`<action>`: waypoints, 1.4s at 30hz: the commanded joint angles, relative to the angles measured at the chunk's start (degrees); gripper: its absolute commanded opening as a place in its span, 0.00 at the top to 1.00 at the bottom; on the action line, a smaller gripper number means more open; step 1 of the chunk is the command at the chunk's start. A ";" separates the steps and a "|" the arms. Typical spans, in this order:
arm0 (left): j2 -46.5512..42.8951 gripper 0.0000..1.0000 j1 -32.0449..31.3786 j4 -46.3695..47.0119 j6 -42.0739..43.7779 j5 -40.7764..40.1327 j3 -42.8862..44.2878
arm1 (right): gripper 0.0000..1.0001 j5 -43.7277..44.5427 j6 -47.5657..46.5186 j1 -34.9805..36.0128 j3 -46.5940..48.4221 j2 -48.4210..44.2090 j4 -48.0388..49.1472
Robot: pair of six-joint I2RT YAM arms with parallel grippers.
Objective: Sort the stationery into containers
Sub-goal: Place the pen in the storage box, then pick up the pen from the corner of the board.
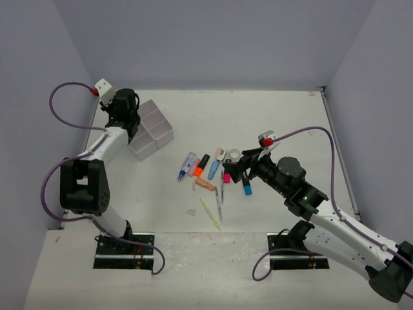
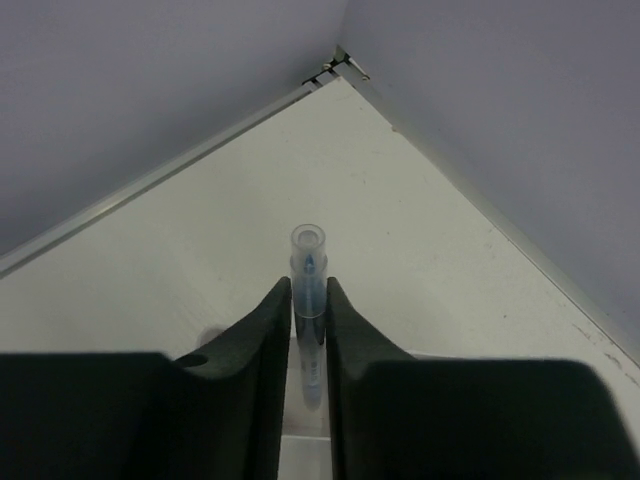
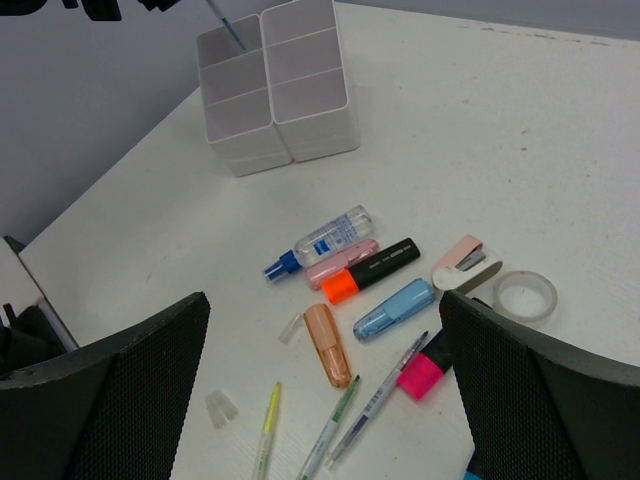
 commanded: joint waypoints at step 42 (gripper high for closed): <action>-46.02 0.00 -0.06 -40.01 10.03 45.11 -17.23 | 0.62 9.67 24.18 23.29 28.83 53.06 -36.72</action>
